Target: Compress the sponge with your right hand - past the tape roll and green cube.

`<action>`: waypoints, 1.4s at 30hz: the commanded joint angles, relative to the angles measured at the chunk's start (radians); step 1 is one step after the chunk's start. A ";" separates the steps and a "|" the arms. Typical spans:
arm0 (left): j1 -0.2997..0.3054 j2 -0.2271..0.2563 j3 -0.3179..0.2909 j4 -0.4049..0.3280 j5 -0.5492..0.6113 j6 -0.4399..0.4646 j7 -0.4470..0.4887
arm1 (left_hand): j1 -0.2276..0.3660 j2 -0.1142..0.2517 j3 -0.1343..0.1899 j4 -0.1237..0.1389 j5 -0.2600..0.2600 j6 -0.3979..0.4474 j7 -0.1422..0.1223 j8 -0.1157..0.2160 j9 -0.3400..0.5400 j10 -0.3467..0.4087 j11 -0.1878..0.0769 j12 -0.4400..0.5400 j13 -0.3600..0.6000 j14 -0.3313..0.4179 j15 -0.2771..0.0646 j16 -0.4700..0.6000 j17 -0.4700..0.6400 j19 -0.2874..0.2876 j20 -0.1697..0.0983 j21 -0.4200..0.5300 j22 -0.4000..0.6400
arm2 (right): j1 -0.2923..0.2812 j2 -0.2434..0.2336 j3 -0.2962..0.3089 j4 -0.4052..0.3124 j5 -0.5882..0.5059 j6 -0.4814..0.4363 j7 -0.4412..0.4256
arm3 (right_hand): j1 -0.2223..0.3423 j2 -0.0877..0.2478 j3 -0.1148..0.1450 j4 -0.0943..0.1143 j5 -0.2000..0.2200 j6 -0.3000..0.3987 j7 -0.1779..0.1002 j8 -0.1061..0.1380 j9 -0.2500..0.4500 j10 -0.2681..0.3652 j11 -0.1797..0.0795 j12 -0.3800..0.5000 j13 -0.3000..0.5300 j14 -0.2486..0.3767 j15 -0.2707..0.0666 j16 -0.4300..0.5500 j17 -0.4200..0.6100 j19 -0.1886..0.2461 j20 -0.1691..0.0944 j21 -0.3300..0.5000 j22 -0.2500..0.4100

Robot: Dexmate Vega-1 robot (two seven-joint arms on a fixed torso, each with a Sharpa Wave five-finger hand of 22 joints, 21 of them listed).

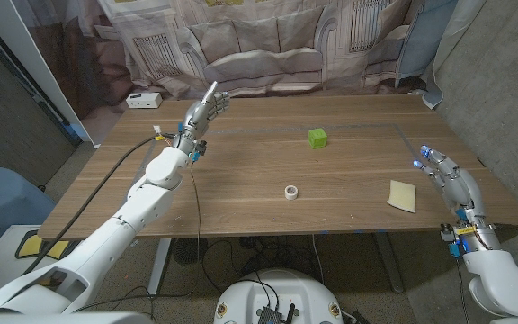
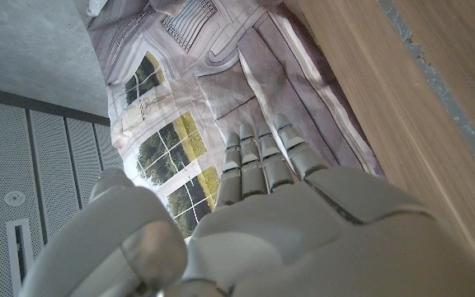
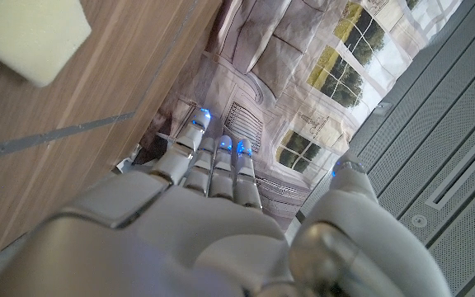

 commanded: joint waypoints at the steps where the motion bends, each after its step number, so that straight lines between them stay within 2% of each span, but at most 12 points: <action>1: -0.006 -0.006 0.006 -0.002 0.009 -0.006 0.000 | 0.009 0.002 -0.003 -0.003 0.000 0.011 -0.002 -0.004 0.003 0.011 0.001 -0.003 0.003 0.010 -0.004 -0.004 0.002 0.008 -0.002 -0.006 0.006 | -0.018 0.033 0.033 -0.021 -0.097 -0.049 -0.041 | 0.015 0.001 0.006 -0.008 0.001 0.008 -0.005 0.002 0.002 0.008 -0.004 0.007 0.001 0.012 -0.001 0.002 -0.001 0.012 -0.001 0.003 0.002; 9: -0.013 -0.012 0.013 0.007 0.009 -0.006 -0.008 | 0.010 0.003 -0.003 -0.004 0.000 0.012 -0.003 -0.005 0.003 0.011 0.005 -0.005 0.004 0.011 -0.004 -0.005 0.002 0.009 -0.001 -0.008 0.006 | -0.018 0.048 0.051 -0.027 -0.169 -0.074 -0.079 | 0.030 0.004 0.012 -0.014 0.000 0.000 -0.015 -0.003 0.002 0.011 -0.009 0.004 0.001 0.024 -0.010 0.004 -0.003 0.031 -0.007 0.007 0.002; 13: -0.012 -0.010 0.013 0.002 0.012 -0.003 -0.004 | 0.010 0.003 -0.003 -0.004 0.000 0.012 -0.004 -0.006 0.003 0.011 0.006 -0.006 0.004 0.011 -0.004 -0.005 0.002 0.009 -0.001 -0.009 0.006 | -0.016 0.062 0.057 -0.027 -0.209 -0.076 -0.104 | 0.069 0.016 0.030 -0.027 0.004 0.008 -0.019 -0.002 0.002 0.024 -0.015 0.005 0.001 0.040 -0.012 0.005 -0.005 0.053 0.001 0.010 0.002; 21: -0.007 -0.004 0.011 -0.016 0.019 0.004 0.005 | 0.011 0.004 -0.004 -0.005 -0.001 0.013 -0.003 -0.006 0.003 0.012 0.002 -0.007 0.004 0.012 -0.005 -0.006 0.002 0.010 0.000 -0.010 0.006 | -0.022 0.070 0.068 -0.027 -0.242 -0.077 -0.117 | 0.103 0.020 0.044 -0.037 0.007 0.017 -0.022 0.000 0.002 0.032 -0.015 0.004 0.001 0.047 -0.015 0.003 -0.007 0.060 0.002 0.009 0.002; 23: -0.006 -0.003 0.012 -0.021 0.023 0.008 0.009 | 0.011 0.004 -0.004 -0.005 -0.001 0.013 -0.003 -0.006 0.003 0.013 0.002 -0.007 0.004 0.013 -0.005 -0.006 0.002 0.010 0.000 -0.011 0.006 | -0.021 0.079 0.070 -0.026 -0.260 -0.067 -0.131 | 0.134 0.025 0.057 -0.043 0.011 0.023 -0.025 0.001 0.002 0.039 -0.019 0.004 0.001 0.054 -0.019 0.003 -0.008 0.064 0.002 0.007 0.002; 29: 0.001 -0.002 0.013 -0.036 0.031 0.009 0.020 | 0.011 0.005 -0.004 -0.006 -0.001 0.015 -0.003 -0.006 0.003 0.014 0.001 -0.008 0.004 0.013 -0.005 -0.006 0.002 0.010 0.001 -0.012 0.006 | -0.027 0.097 0.078 -0.035 -0.290 -0.074 -0.152 | 0.177 0.016 0.071 -0.050 0.010 0.035 -0.032 0.005 0.002 0.054 -0.026 0.005 0.001 0.063 -0.023 0.001 -0.010 0.070 0.008 0.003 0.001; 31: 0.005 0.000 0.012 -0.042 0.034 0.012 0.025 | 0.011 0.005 -0.004 -0.006 -0.001 0.015 -0.003 -0.006 0.003 0.014 0.002 -0.009 0.004 0.014 -0.006 -0.006 0.002 0.011 0.000 -0.012 0.006 | -0.031 0.099 0.081 -0.039 -0.295 -0.080 -0.153 | 0.198 0.006 0.075 -0.050 0.007 0.037 -0.039 0.004 0.003 0.059 -0.030 0.004 0.001 0.062 -0.027 -0.003 -0.012 0.054 0.023 -0.005 0.002; 33: 0.010 -0.001 0.012 -0.046 0.034 0.014 0.029 | 0.011 0.005 -0.004 -0.006 -0.001 0.016 -0.004 -0.006 0.003 0.014 0.002 -0.009 0.004 0.014 -0.005 -0.006 0.002 0.011 0.000 -0.012 0.006 | -0.036 0.104 0.087 -0.049 -0.313 -0.095 -0.163 | 0.210 -0.001 0.077 -0.048 0.004 0.038 -0.043 0.003 0.003 0.059 -0.032 0.002 0.001 0.054 -0.025 -0.009 -0.012 0.032 0.025 -0.014 0.002; 34: 0.011 -0.002 0.012 -0.046 0.035 0.013 0.031 | 0.011 0.005 -0.004 -0.006 -0.001 0.017 -0.004 -0.006 0.003 0.015 0.002 -0.009 0.004 0.014 -0.005 -0.007 0.002 0.011 0.001 -0.012 0.006 | -0.038 0.107 0.088 -0.055 -0.316 -0.104 -0.166 | 0.221 -0.009 0.077 -0.042 0.001 0.041 -0.046 0.001 0.003 0.062 -0.034 0.000 0.001 0.051 -0.025 -0.012 -0.012 -0.006 0.029 -0.026 0.003; 38: 0.013 -0.006 0.015 -0.046 0.037 0.014 0.035 | 0.011 0.006 -0.004 -0.006 -0.001 0.018 -0.004 -0.006 0.003 0.017 0.001 -0.009 0.004 0.015 -0.005 -0.007 0.002 0.011 0.001 -0.013 0.006 | -0.048 0.105 0.097 -0.066 -0.333 -0.123 -0.165 | 0.218 -0.021 0.070 -0.027 -0.004 0.049 -0.060 0.000 0.003 0.069 -0.037 -0.002 0.002 0.042 -0.024 -0.017 -0.008 -0.078 0.020 -0.039 0.003; 39: 0.012 -0.007 0.016 -0.045 0.038 0.015 0.035 | 0.011 0.006 -0.004 -0.006 -0.001 0.019 -0.005 -0.006 0.003 0.017 0.001 -0.009 0.004 0.015 -0.005 -0.007 0.002 0.011 0.001 -0.013 0.006 | -0.050 0.104 0.099 -0.069 -0.339 -0.129 -0.166 | 0.215 -0.024 0.067 -0.022 -0.005 0.051 -0.063 -0.002 0.003 0.069 -0.041 -0.004 0.002 0.028 -0.025 -0.023 -0.007 -0.114 0.020 -0.042 0.003; 42: 0.011 -0.009 0.020 -0.044 0.038 0.018 0.034 | 0.012 0.006 -0.004 -0.007 -0.001 0.019 -0.005 -0.006 0.003 0.018 -0.003 -0.010 0.004 0.015 -0.005 -0.007 0.002 0.011 0.001 -0.014 0.006 | -0.057 0.100 0.105 -0.081 -0.360 -0.154 -0.166 | 0.205 -0.031 0.060 -0.014 -0.005 0.054 -0.065 -0.005 0.004 0.066 -0.041 -0.009 0.003 -0.014 -0.025 -0.036 -0.005 -0.181 0.005 -0.041 0.003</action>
